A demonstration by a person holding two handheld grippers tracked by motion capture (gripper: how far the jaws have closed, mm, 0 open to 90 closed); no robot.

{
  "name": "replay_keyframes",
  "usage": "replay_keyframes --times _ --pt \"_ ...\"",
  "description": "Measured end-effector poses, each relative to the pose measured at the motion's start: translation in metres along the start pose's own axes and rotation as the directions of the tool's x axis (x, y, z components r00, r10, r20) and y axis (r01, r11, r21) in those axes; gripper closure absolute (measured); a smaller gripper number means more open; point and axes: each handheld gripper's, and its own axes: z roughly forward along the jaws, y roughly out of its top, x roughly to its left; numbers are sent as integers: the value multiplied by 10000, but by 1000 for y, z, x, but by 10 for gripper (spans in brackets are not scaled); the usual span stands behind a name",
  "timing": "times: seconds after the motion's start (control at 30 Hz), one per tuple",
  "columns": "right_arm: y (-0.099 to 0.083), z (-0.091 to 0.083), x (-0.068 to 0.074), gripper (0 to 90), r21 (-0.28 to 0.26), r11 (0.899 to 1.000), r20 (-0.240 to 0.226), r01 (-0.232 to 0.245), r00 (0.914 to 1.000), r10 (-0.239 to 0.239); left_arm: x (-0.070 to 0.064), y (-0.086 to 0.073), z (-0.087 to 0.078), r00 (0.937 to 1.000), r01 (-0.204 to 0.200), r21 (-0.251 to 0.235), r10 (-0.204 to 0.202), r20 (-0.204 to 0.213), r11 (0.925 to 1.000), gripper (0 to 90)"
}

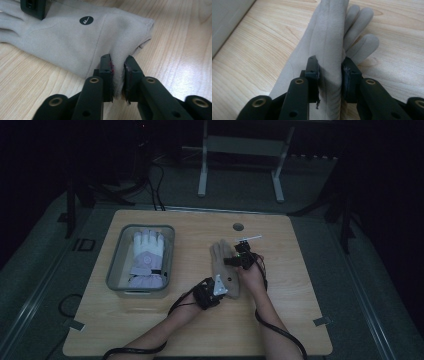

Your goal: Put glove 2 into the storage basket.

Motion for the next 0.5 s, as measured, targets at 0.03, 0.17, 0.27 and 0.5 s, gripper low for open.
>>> replay_keyframes --times 0.03,0.17,0.27,0.5 --pt "0 -2 1 716 -42 10000 -31 -3 10000 3 1 0 -3 10000 78 -81 -78 38 9999 815" --pt "3 -8 4 720 -204 9998 -242 42 9997 -47 1 1 -13 10000 51 -217 -50 71 9998 821" --pt "5 -15 6 720 -380 9993 -567 -65 9984 43 0 3 -21 10000 -14 -258 14 21 9997 822" --pt "14 -32 17 720 -835 9965 -918 10 9957 -87 2 9 -43 9991 -289 -430 275 -320 9987 822"
